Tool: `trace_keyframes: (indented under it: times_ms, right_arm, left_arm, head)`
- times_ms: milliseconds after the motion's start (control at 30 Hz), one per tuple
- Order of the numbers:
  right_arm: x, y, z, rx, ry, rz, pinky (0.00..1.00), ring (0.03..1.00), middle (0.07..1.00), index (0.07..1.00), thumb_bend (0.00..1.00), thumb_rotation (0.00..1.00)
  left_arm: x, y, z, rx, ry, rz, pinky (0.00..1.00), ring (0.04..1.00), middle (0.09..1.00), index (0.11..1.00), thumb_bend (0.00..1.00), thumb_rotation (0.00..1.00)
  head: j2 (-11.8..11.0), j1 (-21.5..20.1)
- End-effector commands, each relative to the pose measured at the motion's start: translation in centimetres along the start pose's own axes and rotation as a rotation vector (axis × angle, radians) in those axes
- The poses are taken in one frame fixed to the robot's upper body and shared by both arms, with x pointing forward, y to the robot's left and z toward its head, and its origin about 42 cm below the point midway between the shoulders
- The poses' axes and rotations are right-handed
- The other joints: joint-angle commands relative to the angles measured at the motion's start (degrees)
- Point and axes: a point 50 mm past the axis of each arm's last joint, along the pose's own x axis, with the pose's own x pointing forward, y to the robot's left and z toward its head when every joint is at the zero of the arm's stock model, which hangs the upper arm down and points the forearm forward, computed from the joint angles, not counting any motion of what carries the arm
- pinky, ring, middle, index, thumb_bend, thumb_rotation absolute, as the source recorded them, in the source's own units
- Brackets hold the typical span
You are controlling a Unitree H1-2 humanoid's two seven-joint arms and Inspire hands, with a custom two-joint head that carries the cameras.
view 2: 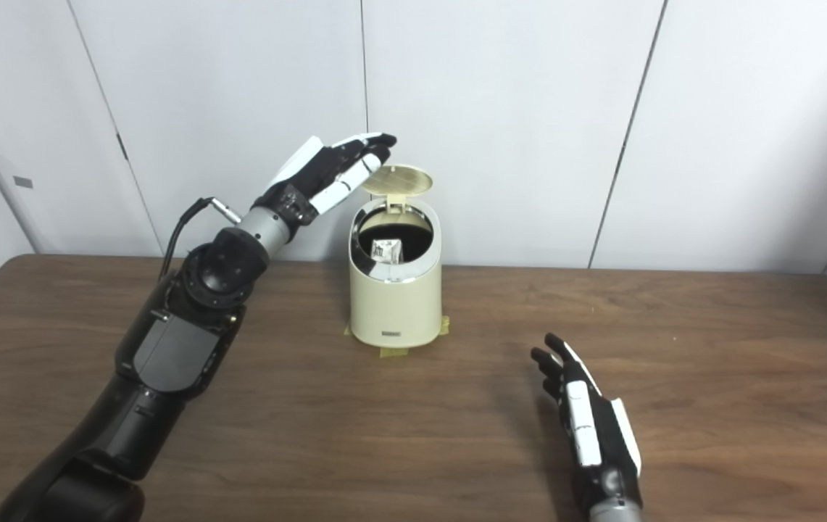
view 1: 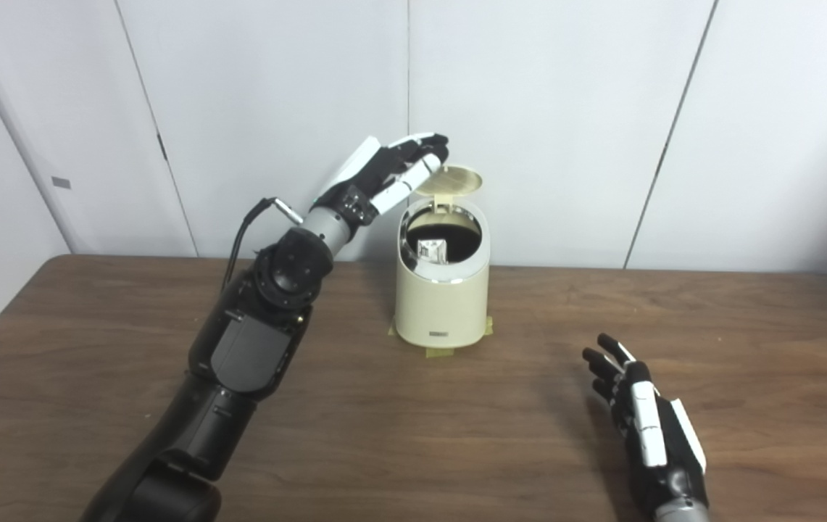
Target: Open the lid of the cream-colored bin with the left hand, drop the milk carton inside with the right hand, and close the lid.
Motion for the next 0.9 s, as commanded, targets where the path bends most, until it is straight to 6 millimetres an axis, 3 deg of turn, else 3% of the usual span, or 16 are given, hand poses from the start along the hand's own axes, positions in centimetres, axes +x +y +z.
trace_keyframes:
  times_ms: [0, 333, 667, 867]
  right_arm:
    - [0.8, 0.3, 1.2, 0.017, -0.053, 0.004, 0.93, 0.909, 0.848, 0.901, 0.59, 1.00]
    - [0.9, 0.3, 1.2, 0.016, -0.042, 0.006, 0.90, 0.899, 0.848, 0.904, 0.58, 1.00]
    - [0.9, 0.2, 0.9, 0.007, -0.037, 0.000, 0.88, 0.890, 0.847, 0.905, 0.56, 1.00]
    - [0.9, 0.2, 0.7, 0.011, -0.030, -0.004, 0.87, 0.889, 0.846, 0.909, 0.58, 1.00]
  left_arm:
    - [1.1, 2.6, 2.8, 0.082, -0.095, 0.042, 0.90, 0.900, 0.858, 0.868, 0.47, 1.00]
    - [0.2, 2.5, 3.1, 0.223, -0.083, 0.015, 0.82, 0.870, 0.867, 0.856, 0.55, 1.00]
    - [-0.8, 2.8, 2.8, 0.386, -0.056, -0.056, 0.80, 0.858, 0.875, 0.869, 0.49, 1.00]
    - [-1.5, 2.6, 2.7, 0.487, -0.043, -0.099, 0.81, 0.860, 0.863, 0.861, 0.55, 1.00]
  head:
    - [0.29, 0.11]
    - [0.49, 0.18]
    - [0.68, -0.21]
    - [0.84, -0.31]
